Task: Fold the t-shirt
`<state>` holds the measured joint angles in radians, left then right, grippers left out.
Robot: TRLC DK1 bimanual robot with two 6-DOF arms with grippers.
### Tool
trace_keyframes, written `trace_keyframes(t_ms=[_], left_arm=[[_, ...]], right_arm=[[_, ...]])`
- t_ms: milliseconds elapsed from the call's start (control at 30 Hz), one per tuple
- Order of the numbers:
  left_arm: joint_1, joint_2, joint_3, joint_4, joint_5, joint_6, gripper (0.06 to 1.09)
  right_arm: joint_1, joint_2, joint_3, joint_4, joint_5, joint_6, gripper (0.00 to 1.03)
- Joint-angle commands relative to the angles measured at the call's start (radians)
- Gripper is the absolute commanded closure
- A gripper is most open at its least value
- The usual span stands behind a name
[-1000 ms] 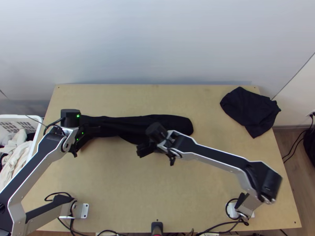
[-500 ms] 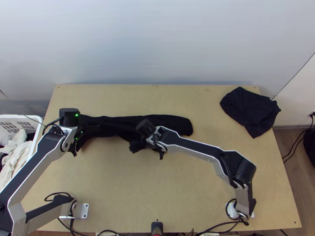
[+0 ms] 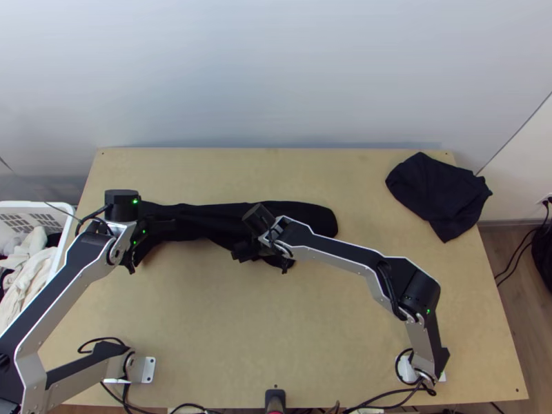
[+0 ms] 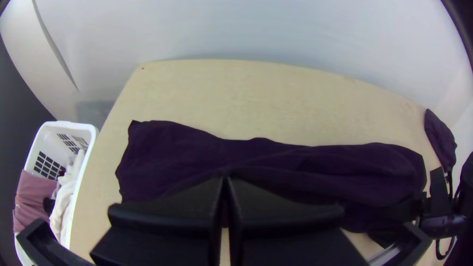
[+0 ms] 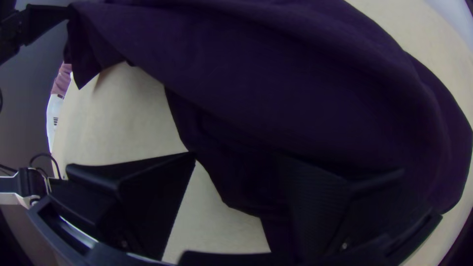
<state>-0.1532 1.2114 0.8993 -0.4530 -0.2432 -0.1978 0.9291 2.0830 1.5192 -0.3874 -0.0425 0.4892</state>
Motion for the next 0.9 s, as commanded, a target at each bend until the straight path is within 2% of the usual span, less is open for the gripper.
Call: trace_keyframes(t_ms=[0, 67, 133, 233, 467, 867], left_arm=[[0.001, 0.010, 0.004, 0.004, 0.001, 0.000, 1.05], [0.003, 0.010, 0.006, 0.004, 0.001, -0.002, 1.05], [0.003, 0.008, 0.007, 0.004, 0.001, -0.002, 1.05], [0.004, 0.005, 0.021, 0.004, 0.001, -0.003, 1.05], [0.046, -0.006, 0.101, -0.030, 0.001, -0.003, 1.05], [0.130, -0.021, 0.343, -0.107, 0.004, 0.012, 1.05]], right_arm=[[0.001, 0.009, -0.001, -0.028, 0.000, -0.021, 0.58], [-0.001, 0.011, 0.002, -0.039, -0.002, -0.023, 0.75], [-0.003, 0.011, 0.004, -0.051, -0.003, -0.024, 1.01], [-0.007, 0.002, 0.018, -0.110, -0.016, -0.026, 1.00], [-0.090, -0.132, 0.068, -0.133, -0.076, -0.017, 1.00], [-0.266, -0.258, 0.400, -0.410, -0.079, -0.017, 1.00]])
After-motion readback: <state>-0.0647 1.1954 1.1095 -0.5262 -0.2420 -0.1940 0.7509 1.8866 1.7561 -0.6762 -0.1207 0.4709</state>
